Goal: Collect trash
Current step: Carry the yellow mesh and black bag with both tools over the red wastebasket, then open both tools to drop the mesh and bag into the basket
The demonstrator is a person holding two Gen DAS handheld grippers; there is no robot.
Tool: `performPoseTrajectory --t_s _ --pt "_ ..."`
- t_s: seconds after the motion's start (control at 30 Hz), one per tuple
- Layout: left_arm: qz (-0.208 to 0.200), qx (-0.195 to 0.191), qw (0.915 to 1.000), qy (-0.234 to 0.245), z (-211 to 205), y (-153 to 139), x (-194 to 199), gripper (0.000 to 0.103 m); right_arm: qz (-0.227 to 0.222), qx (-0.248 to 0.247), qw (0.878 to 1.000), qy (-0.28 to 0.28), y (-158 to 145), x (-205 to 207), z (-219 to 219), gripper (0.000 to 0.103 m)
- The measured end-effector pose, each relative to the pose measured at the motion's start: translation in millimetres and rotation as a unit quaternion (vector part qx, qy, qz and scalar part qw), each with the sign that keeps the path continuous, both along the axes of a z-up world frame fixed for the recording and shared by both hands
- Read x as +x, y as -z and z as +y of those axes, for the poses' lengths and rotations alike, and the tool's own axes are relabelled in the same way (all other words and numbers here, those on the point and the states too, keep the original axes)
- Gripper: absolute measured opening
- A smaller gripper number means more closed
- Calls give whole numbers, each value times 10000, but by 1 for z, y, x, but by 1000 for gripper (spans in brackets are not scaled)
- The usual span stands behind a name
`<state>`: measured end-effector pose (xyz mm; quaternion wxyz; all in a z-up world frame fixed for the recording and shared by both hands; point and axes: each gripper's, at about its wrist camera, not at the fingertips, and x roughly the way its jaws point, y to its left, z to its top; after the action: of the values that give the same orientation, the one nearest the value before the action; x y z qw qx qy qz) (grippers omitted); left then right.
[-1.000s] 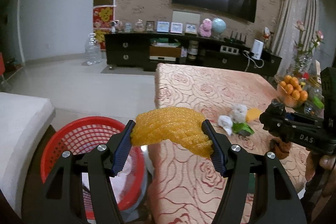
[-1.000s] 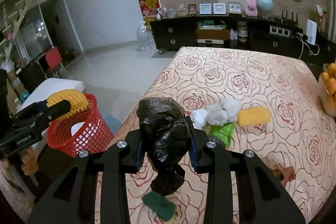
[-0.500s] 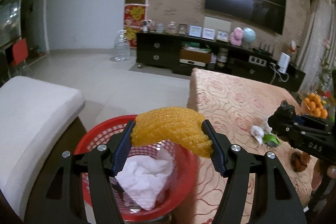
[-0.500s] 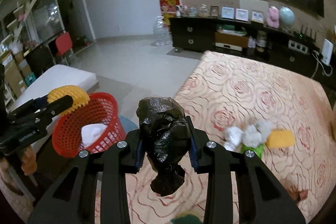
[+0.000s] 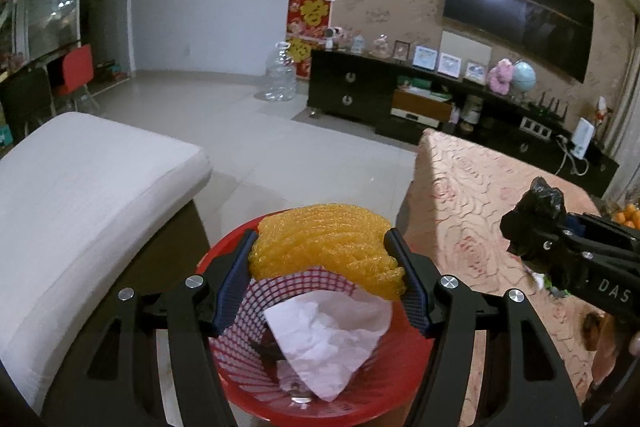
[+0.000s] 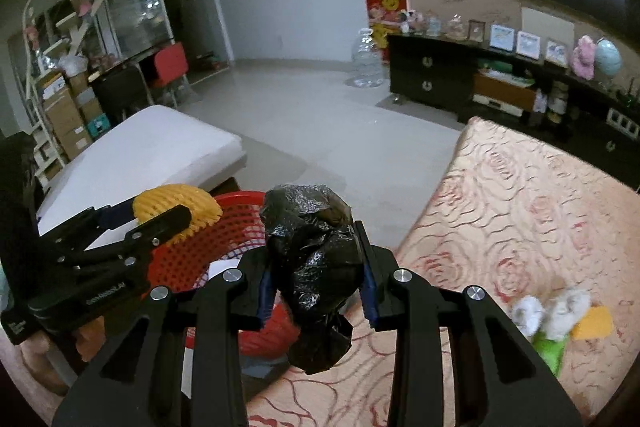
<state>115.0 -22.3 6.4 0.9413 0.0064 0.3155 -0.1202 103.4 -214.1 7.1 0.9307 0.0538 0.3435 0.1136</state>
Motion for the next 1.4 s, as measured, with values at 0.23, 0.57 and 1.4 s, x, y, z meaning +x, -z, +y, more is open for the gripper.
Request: performPoseTrajectory --t_s 0.23,0.57,1.4 --pt "241 212 9992 -219 15 15 10 62 212 53 9995 -209 14 15 25 33" --pt "631 534 9958 -391 28 43 26 62 529 175 9974 -462 34 33 47 34" --pt "581 218 9963 -590 44 34 25 81 554 367 9970 -401 35 33 45 59"
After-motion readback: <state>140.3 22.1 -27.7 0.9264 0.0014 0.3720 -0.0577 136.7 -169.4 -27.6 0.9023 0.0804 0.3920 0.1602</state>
